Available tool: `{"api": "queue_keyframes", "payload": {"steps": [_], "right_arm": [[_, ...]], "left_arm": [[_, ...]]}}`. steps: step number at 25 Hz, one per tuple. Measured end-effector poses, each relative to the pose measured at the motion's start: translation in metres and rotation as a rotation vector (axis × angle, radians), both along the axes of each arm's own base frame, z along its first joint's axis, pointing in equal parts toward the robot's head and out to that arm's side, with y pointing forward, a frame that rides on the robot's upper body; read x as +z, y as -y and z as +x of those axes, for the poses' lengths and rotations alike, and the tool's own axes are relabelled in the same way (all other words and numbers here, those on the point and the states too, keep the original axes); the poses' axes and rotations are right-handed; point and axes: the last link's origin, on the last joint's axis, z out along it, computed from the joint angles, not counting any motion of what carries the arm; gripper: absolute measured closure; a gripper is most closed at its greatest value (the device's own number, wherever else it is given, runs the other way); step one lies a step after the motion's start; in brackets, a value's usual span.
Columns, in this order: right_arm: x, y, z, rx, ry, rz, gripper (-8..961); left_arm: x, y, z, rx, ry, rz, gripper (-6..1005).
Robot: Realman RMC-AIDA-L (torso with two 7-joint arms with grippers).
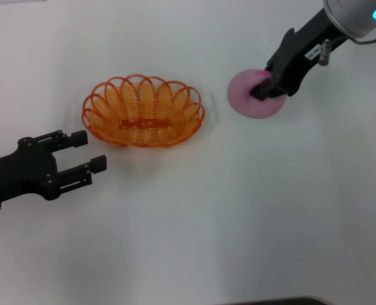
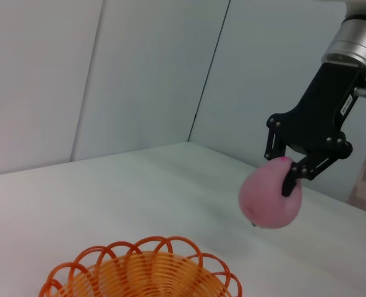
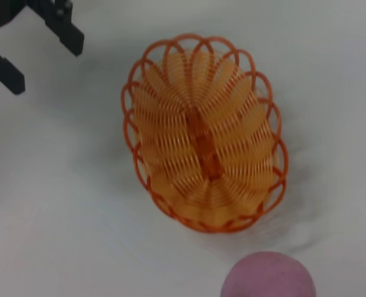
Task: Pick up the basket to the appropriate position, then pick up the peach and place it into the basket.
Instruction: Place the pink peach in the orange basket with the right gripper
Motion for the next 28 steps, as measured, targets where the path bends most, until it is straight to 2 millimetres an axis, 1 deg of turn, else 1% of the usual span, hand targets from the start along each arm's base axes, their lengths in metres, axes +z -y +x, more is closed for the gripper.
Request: {"api": "queue_keyframes", "payload": {"steps": [5, 9, 15, 20, 23, 28], "right_arm": [[-0.005, -0.001, -0.003, 0.028, -0.076, 0.016, 801], [-0.016, -0.005, -0.001, 0.067, -0.163, 0.045, 801], [-0.038, -0.009, 0.007, 0.123, -0.365, 0.085, 800], [-0.065, -0.005, 0.021, 0.172, -0.543, 0.117, 800], [-0.078, -0.001, 0.028, 0.198, -0.611, 0.137, 800], [-0.094, 0.008, 0.037, 0.242, -0.686, 0.17, 799]], "left_arm": [[0.0, 0.0, 0.0, -0.001, 0.0, -0.001, 324], [0.0, 0.0, 0.0, -0.001, -0.002, -0.001, 324], [0.0, -0.001, 0.0, 0.0, -0.004, 0.0, 324], [0.0, -0.001, 0.0, -0.001, -0.004, 0.0, 324], [-0.001, -0.001, 0.0, 0.0, -0.002, -0.001, 324], [-0.002, -0.001, 0.0, 0.001, -0.001, -0.001, 324]]}}
